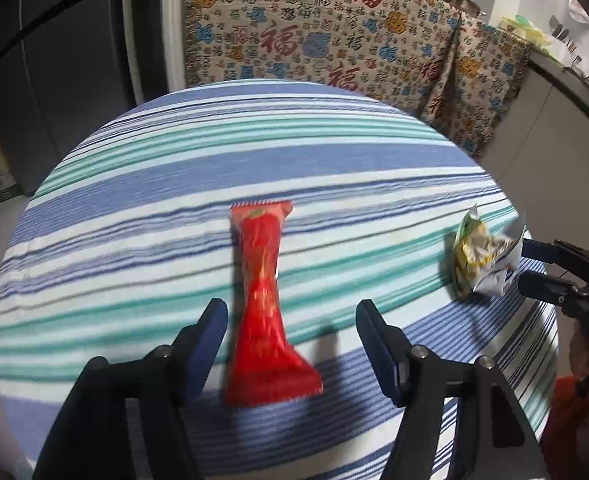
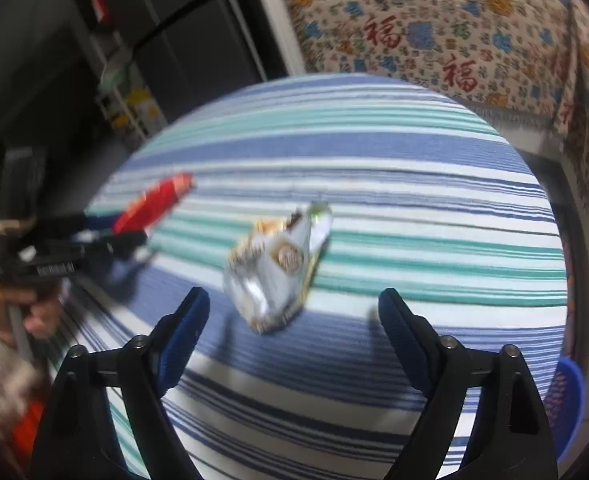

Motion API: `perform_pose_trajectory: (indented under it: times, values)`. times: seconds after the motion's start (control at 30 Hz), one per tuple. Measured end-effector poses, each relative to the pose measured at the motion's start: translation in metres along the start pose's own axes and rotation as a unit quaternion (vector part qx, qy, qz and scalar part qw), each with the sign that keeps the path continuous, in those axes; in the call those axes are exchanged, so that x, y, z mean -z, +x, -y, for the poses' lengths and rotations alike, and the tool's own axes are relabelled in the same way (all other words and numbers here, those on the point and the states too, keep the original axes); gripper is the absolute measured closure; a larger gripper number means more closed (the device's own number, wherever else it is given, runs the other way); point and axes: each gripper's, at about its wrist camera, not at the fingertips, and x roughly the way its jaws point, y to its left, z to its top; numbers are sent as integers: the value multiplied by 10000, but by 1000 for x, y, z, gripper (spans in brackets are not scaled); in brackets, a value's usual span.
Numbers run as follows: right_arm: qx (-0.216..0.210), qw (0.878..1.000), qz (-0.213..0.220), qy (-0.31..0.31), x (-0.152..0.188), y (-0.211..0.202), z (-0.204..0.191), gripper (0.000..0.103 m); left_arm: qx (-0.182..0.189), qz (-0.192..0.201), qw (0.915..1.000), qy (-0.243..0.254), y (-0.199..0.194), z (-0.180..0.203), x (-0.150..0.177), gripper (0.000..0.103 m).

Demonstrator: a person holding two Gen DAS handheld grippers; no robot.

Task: Collect trash
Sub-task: 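Grasp the red snack bar with the left tool while the right tool grasps the silver-white snack bag, then carry the red snack bar and silver-white bag over the blue wastebasket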

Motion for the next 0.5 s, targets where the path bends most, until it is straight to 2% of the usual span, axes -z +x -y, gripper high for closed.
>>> perform_pose_trajectory:
  times: [0.07,0.2,0.23,0.27,0.3,0.33,0.37,0.5]
  values:
    - [-75,9999,-12,139,-4,4,0,12,28,33,10000,10,3,-3,-6,35]
    - [103,9995,-192,212,-6,20,-4,16,-20,-84,9999,55,19,-7,-15,35]
    - [110,9994,-204,239,-7,23,-3,21,-78,-114,9999,80,23,-6,-14,35]
    - [123,9994,-205,269,-7,24,-2,35,-181,-122,9997,112,27,-6,-13,36]
    - [123,9992,-232,296,-8,25,-1,47,-299,-129,9994,125,28,-7,-12,48]
    - [53,9992,-221,324,-9,25,-1,61,-352,-136,9992,127,28,-9,-10,65]
    - [91,9992,-194,335,-11,22,-2,67,-335,-127,9992,177,27,-10,-10,88]
    - [216,9998,-45,-3,-13,4,-14,82,-231,28,9997,70,14,-11,-11,90]
